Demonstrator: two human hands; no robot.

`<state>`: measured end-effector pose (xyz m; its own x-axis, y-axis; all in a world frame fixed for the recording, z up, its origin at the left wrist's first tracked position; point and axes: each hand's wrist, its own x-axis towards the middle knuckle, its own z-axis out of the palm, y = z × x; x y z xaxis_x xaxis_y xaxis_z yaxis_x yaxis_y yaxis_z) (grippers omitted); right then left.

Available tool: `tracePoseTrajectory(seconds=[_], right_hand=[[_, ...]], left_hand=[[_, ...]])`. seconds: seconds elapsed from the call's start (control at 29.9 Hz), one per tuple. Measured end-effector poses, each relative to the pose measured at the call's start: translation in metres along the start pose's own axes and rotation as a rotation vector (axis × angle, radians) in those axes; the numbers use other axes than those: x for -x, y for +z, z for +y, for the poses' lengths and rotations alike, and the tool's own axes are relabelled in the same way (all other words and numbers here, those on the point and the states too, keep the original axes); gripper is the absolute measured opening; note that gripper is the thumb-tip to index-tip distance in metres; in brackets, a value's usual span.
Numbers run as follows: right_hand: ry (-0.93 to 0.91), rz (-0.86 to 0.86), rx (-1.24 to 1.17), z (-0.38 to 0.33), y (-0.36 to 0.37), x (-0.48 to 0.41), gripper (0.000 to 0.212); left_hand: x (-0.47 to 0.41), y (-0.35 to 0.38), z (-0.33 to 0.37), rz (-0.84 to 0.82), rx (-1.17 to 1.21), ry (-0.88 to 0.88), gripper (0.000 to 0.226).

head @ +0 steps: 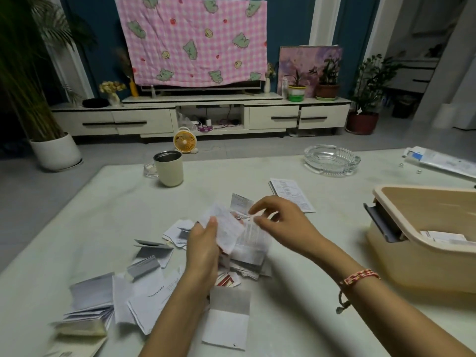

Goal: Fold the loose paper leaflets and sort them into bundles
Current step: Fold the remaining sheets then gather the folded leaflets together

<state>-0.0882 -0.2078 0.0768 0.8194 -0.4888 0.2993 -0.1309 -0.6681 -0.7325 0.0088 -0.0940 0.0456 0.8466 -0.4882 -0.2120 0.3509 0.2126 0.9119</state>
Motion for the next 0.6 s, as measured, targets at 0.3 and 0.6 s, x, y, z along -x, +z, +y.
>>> tracePoseTrajectory(seconds=[0.3, 0.6], right_hand=[[0.280, -0.147, 0.391, 0.040, 0.033, -0.010, 0.052], [0.307, 0.110, 0.117, 0.040, 0.031, -0.011, 0.009]], left_hand=[[-0.008, -0.022, 0.003, -0.085, 0.027, 0.030, 0.016], [-0.009, -0.031, -0.004, -0.130, 0.097, 0.004, 0.016]])
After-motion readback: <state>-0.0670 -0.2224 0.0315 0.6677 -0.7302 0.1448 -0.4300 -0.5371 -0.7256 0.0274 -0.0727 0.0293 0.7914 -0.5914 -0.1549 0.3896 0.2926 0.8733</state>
